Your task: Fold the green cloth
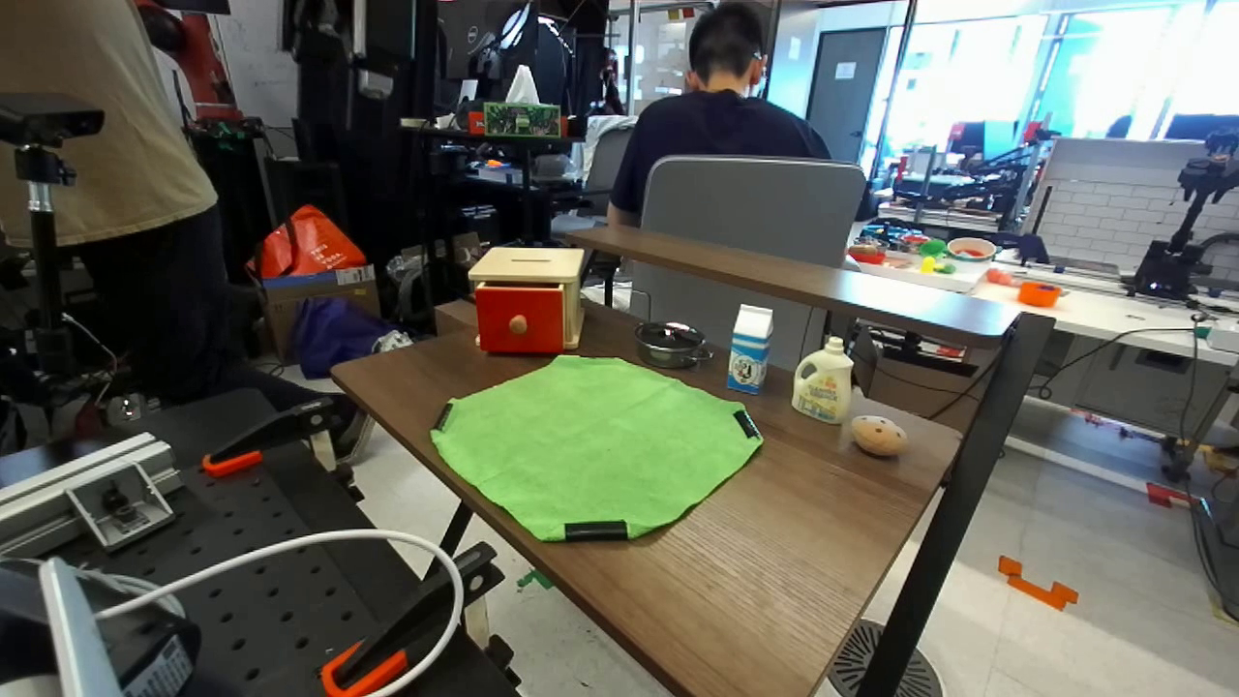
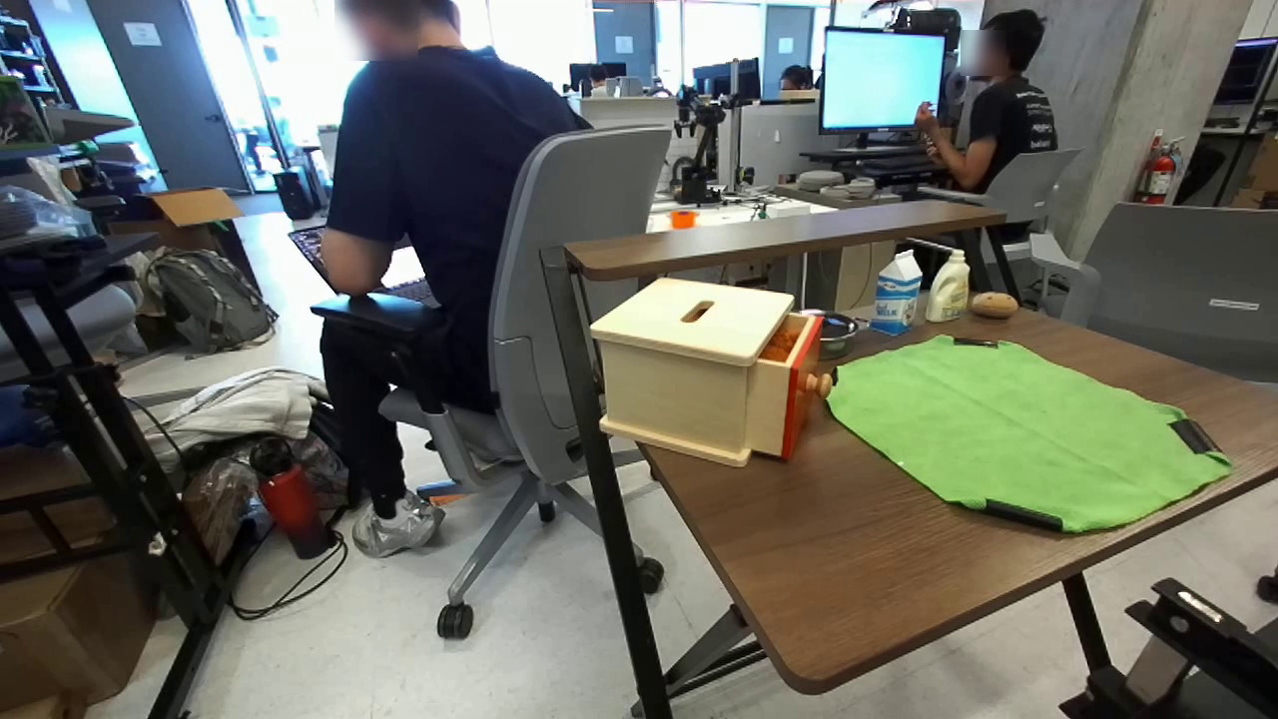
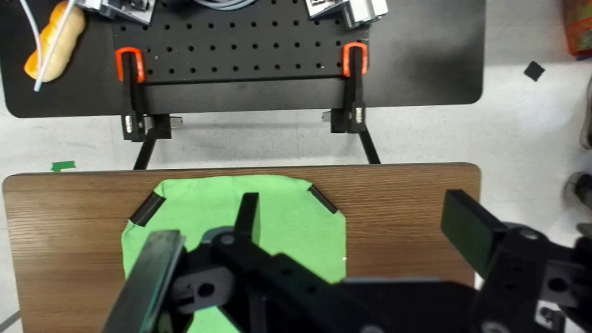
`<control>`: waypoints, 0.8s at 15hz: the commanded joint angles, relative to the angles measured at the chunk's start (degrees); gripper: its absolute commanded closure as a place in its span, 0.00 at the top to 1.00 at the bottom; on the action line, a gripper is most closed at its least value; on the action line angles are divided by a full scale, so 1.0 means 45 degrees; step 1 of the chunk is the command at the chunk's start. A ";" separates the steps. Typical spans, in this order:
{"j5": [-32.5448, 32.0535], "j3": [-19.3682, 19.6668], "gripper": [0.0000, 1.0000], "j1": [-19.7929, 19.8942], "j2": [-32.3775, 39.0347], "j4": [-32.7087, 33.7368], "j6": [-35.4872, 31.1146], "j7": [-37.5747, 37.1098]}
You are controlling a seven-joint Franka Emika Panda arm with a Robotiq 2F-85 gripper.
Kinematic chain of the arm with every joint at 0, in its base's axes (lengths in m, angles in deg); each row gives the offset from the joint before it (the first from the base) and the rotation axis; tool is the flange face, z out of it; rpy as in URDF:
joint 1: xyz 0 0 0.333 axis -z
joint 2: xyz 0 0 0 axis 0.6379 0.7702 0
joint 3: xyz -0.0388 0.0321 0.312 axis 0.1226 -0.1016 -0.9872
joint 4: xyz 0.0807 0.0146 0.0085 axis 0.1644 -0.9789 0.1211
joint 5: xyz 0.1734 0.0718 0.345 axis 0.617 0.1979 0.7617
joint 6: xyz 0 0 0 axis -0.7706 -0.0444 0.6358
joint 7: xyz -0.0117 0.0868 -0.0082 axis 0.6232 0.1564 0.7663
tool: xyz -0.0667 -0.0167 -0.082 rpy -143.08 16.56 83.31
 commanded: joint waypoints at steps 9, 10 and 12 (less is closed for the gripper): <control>-0.5099 -0.0082 1.00 0.0043 0.5676 0.1193 -0.4479 0.0343; -0.5453 -0.0067 1.00 -0.0015 0.5919 0.1098 -0.5229 0.0442; -0.6092 0.0011 1.00 -0.0148 0.6383 0.1019 -0.6518 0.0408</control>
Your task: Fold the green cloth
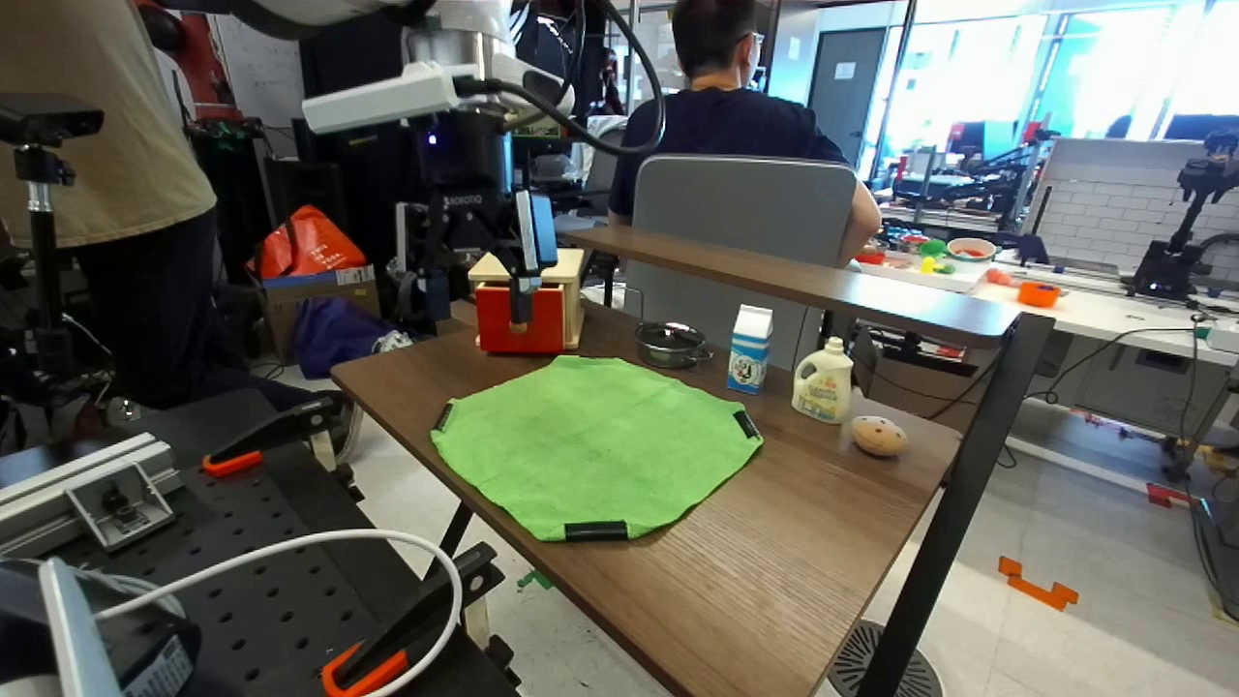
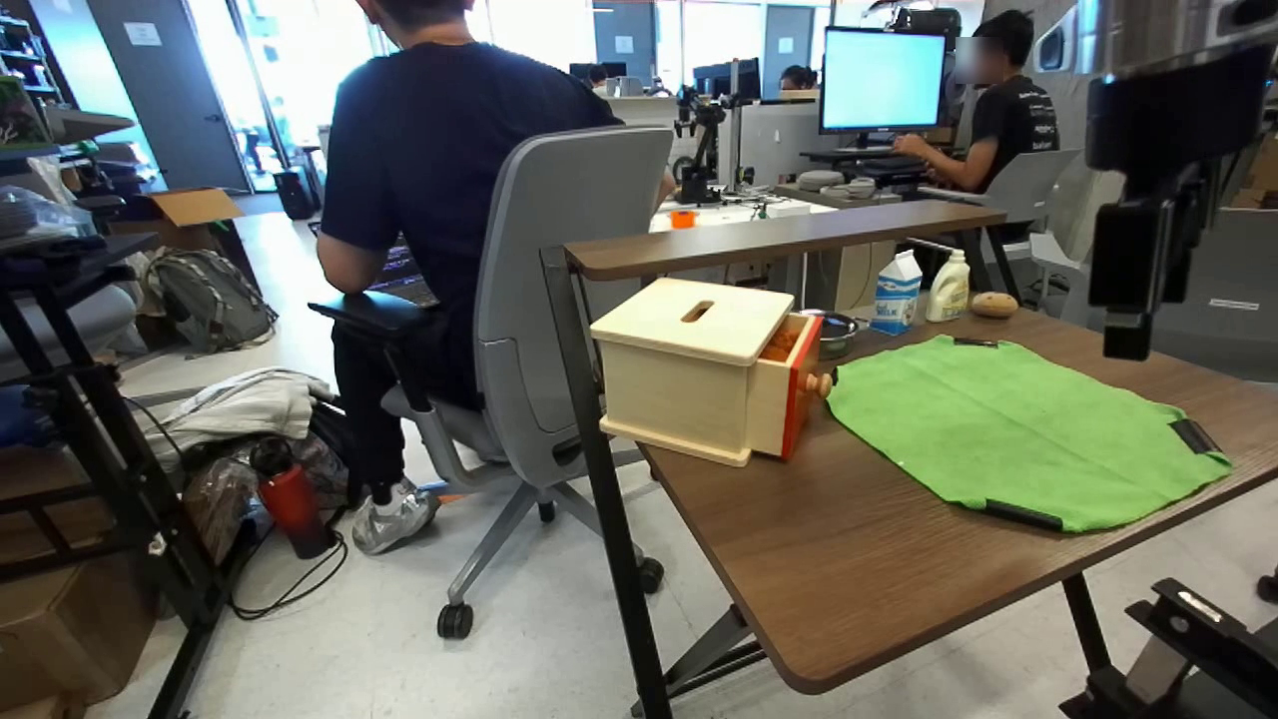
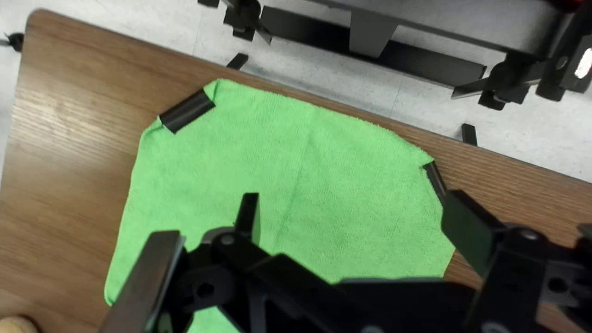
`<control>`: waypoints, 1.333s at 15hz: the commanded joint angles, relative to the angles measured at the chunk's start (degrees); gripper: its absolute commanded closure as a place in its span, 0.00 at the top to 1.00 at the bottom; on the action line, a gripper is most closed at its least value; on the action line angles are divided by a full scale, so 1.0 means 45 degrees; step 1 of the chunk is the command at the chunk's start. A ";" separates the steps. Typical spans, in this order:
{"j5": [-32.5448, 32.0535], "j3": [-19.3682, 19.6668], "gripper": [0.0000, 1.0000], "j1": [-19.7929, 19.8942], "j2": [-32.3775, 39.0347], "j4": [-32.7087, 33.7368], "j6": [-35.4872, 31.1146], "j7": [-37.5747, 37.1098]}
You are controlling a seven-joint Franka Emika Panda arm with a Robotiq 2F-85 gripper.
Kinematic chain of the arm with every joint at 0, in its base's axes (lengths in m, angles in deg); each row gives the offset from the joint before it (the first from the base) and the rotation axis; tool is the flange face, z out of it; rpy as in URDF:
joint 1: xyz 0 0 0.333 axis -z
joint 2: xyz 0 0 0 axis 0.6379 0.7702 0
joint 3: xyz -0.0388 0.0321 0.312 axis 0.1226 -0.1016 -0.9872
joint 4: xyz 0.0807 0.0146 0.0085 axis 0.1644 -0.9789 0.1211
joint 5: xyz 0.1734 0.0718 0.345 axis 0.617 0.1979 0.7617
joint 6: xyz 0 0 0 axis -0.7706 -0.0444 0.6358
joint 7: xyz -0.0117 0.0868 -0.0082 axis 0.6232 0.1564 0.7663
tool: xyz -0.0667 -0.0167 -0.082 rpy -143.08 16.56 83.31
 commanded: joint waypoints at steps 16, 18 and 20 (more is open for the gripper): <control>-0.0990 0.0295 1.00 -0.0912 0.1609 -0.0006 -0.1957 -0.0575; -0.1027 0.0249 1.00 -0.1074 0.1941 0.0063 -0.2274 -0.0293; -0.1267 0.0293 1.00 -0.1285 0.2276 0.0159 -0.2521 -0.0039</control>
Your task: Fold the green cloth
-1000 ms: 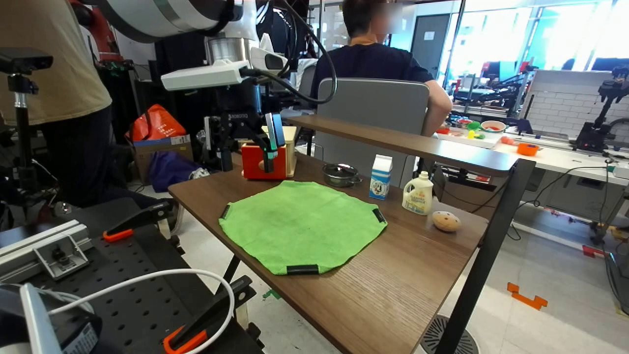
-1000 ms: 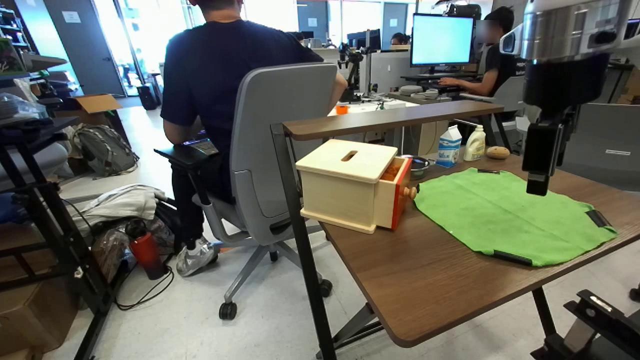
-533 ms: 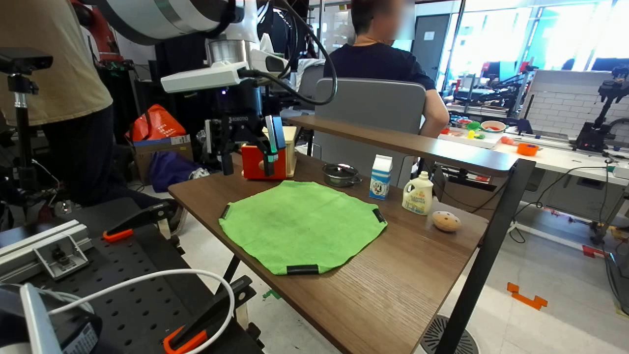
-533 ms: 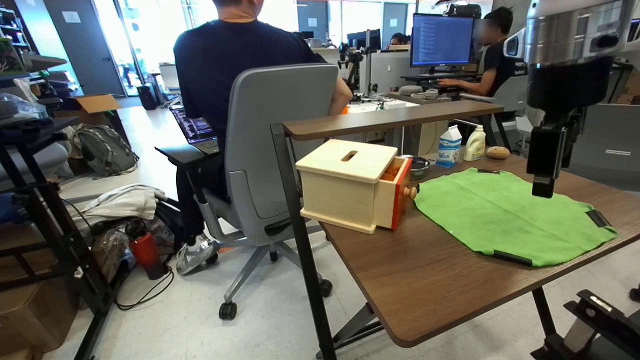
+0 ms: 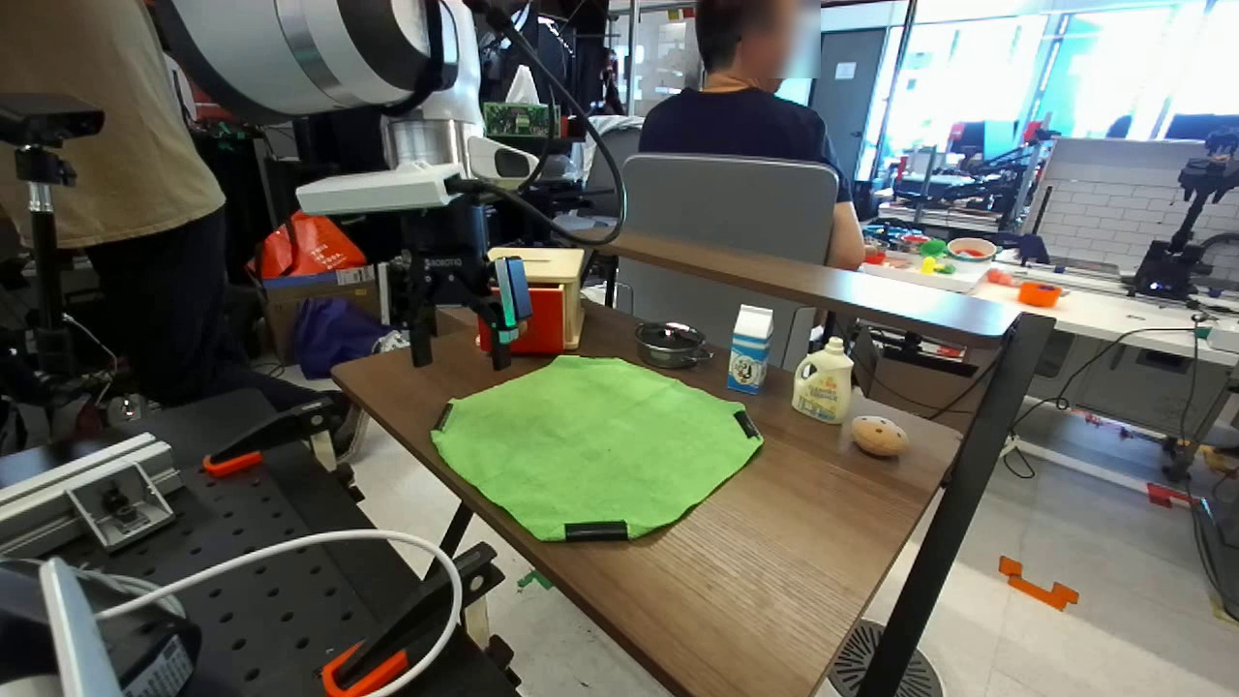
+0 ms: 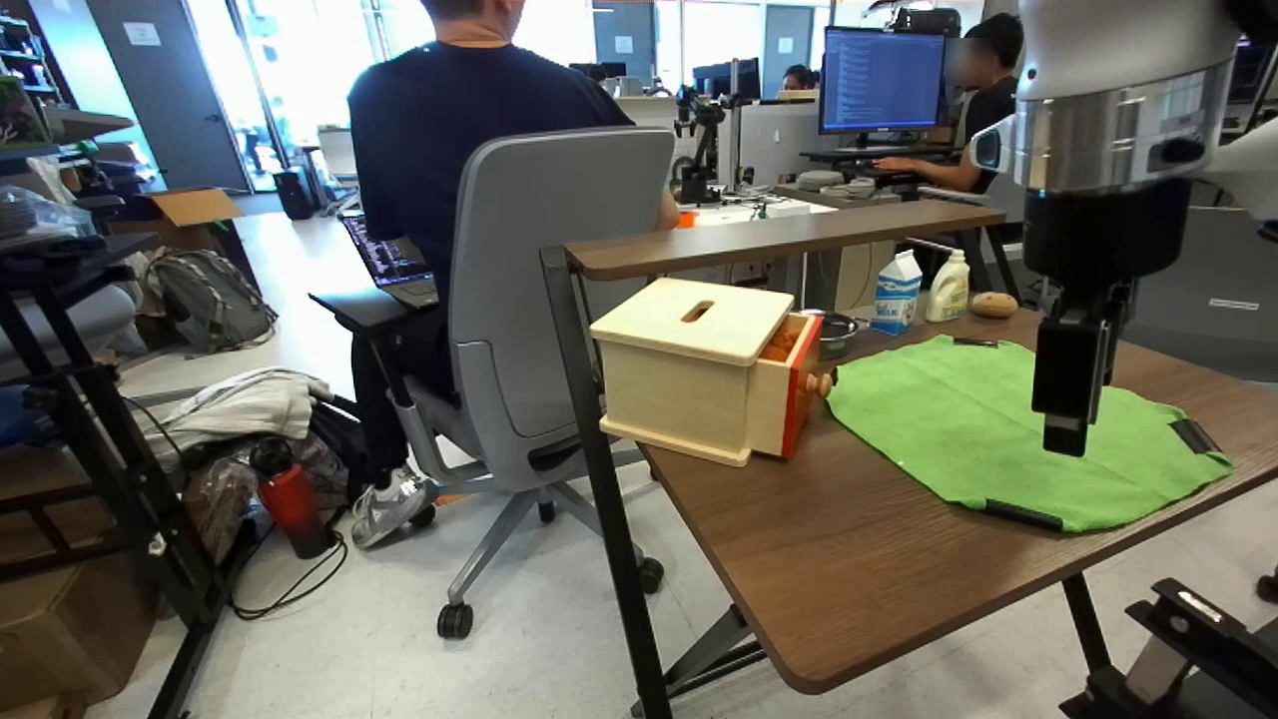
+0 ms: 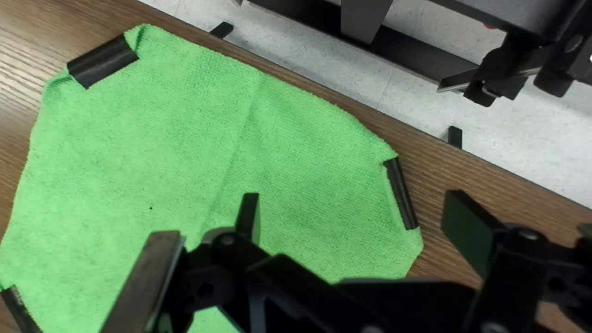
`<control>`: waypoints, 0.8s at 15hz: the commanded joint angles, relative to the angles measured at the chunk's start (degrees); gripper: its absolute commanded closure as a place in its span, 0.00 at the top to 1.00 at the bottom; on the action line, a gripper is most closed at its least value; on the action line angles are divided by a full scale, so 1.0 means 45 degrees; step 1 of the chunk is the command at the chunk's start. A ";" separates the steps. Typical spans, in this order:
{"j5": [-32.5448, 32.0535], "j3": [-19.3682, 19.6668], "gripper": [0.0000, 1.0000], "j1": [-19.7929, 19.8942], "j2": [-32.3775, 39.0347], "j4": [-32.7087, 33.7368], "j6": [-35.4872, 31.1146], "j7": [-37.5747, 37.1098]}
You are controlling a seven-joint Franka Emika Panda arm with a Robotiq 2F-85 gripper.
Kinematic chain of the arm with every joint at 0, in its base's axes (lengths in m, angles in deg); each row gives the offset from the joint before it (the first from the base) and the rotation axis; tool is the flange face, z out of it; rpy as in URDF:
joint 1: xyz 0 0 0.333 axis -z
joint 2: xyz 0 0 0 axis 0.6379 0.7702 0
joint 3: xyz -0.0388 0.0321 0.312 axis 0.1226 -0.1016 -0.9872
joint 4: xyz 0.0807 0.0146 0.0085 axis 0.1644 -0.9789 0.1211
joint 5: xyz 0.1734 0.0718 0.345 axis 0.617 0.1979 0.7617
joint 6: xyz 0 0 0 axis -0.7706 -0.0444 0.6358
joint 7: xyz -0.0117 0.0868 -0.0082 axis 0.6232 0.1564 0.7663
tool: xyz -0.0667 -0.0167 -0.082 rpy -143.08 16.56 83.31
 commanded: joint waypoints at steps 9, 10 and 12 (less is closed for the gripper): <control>-0.0765 -0.0251 1.00 -0.0288 0.1799 0.0540 -0.1967 0.2538; -0.0655 -0.0331 1.00 -0.0236 0.1933 0.0592 -0.2071 0.2823; -0.0386 -0.0530 1.00 -0.0092 0.2263 0.0754 -0.2175 0.3421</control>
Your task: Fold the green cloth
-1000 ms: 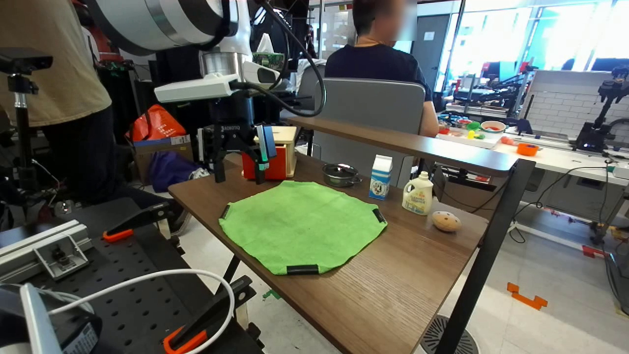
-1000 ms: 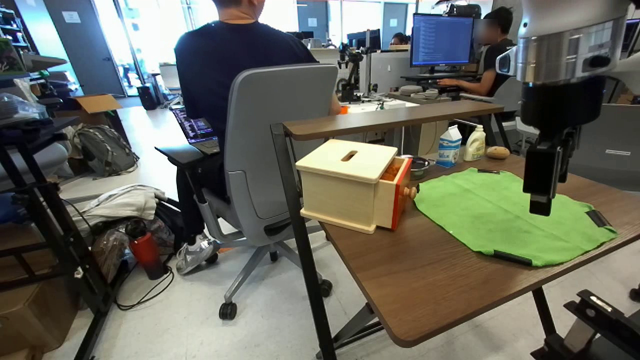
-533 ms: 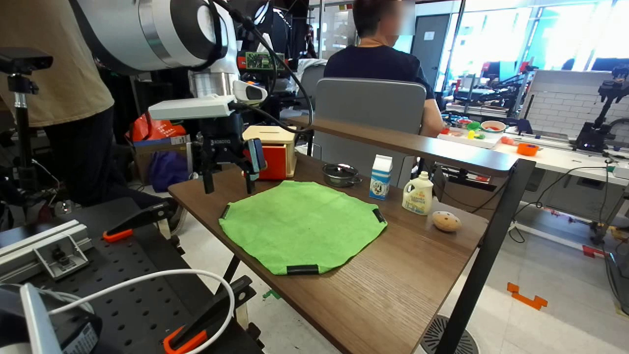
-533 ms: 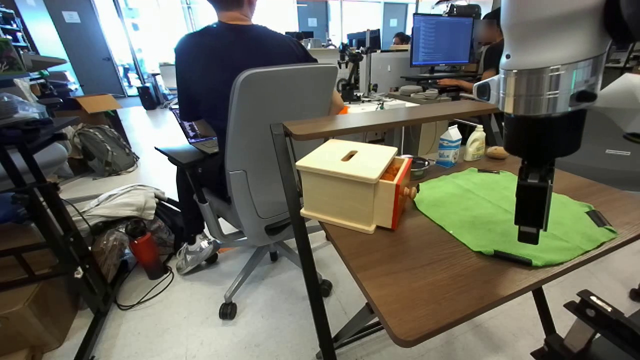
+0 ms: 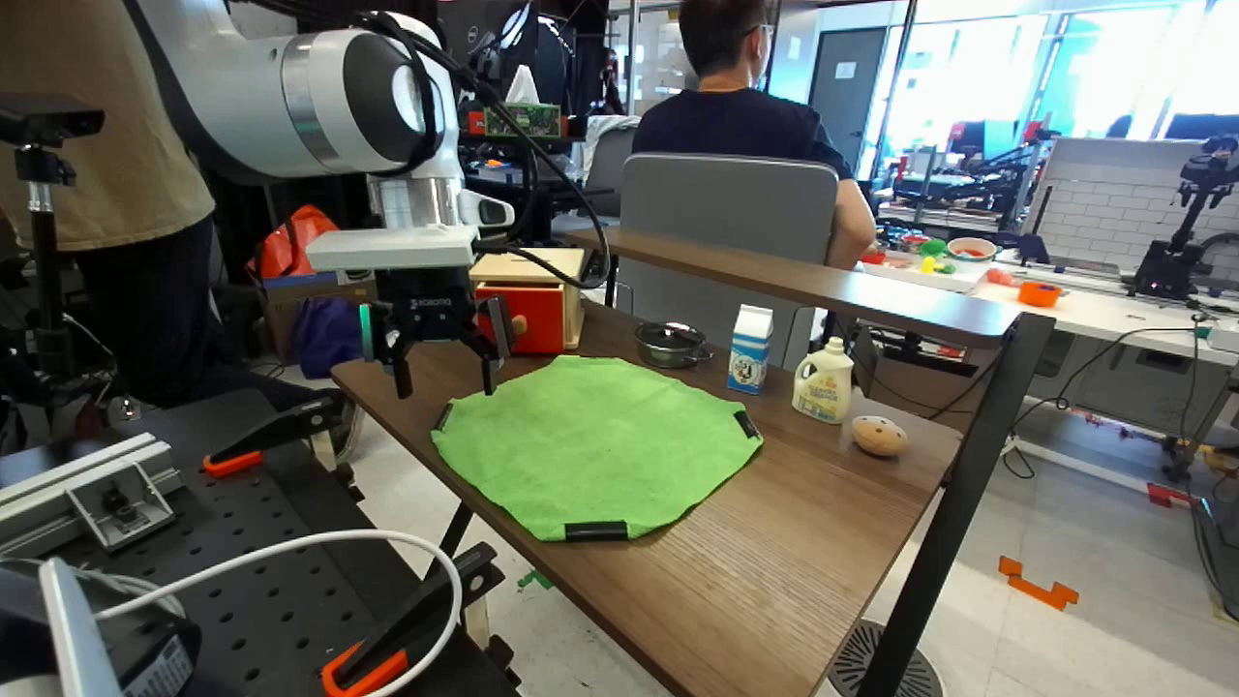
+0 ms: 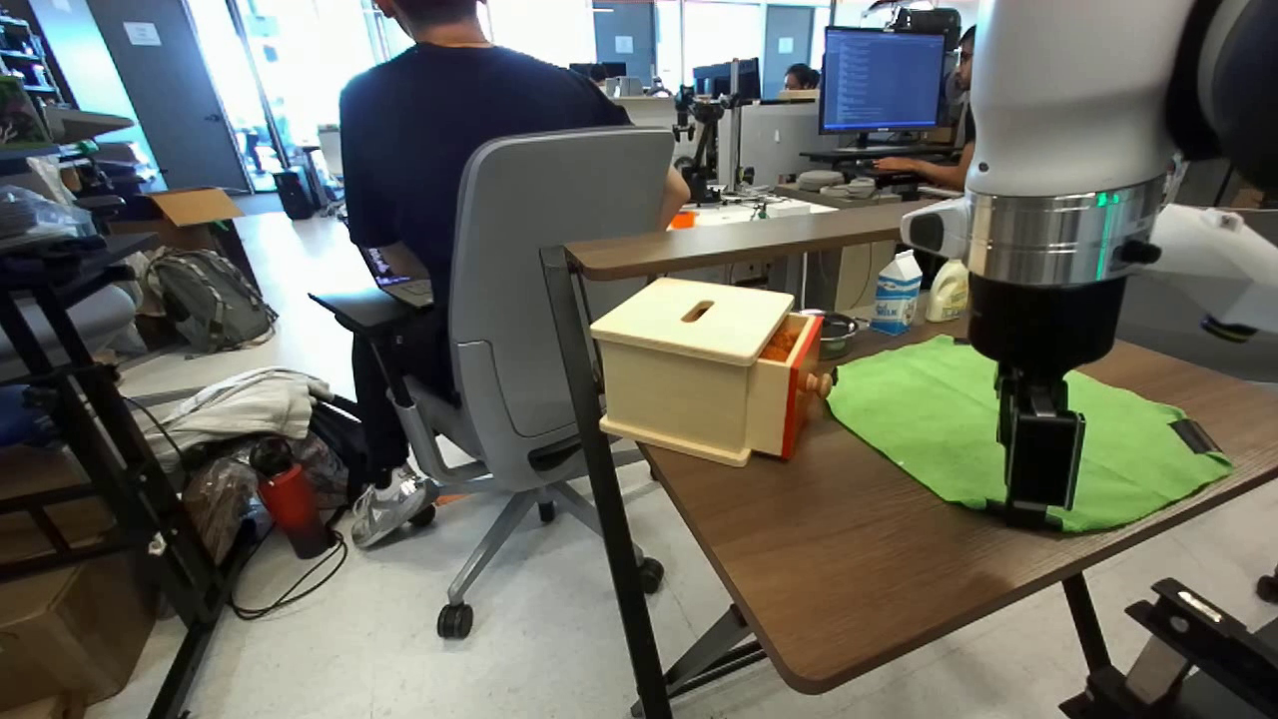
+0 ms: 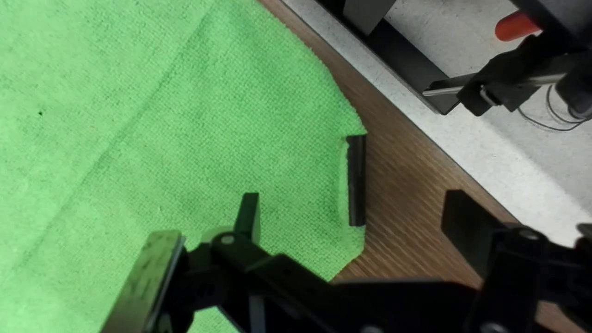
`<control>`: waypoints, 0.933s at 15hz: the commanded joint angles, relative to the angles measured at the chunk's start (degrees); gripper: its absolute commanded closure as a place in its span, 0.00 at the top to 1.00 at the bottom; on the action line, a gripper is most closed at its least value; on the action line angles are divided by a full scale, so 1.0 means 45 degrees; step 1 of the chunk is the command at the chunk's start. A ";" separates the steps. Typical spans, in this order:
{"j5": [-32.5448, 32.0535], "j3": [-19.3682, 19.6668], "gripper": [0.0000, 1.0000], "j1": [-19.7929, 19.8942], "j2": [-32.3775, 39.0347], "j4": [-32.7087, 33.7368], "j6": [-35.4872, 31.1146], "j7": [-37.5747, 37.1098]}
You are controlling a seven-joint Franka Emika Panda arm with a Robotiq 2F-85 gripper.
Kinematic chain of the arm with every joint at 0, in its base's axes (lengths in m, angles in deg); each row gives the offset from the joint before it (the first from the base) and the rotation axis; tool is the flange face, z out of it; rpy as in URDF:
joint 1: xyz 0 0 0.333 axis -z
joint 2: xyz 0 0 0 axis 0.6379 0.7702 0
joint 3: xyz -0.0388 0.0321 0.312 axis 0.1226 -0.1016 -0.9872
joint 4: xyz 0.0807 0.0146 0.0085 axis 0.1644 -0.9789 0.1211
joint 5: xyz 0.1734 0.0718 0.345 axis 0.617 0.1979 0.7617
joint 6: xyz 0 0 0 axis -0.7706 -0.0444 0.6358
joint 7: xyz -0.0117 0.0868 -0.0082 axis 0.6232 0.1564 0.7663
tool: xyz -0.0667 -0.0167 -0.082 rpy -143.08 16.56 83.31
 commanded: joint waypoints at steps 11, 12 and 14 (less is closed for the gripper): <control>0.1019 -0.0673 0.36 0.0536 0.1249 0.0864 -0.0408 0.2315; 0.1064 -0.0672 0.29 0.0548 0.1251 0.0896 -0.0402 0.2351; 0.1076 -0.0642 0.13 0.0555 0.1187 0.0895 -0.0402 0.2348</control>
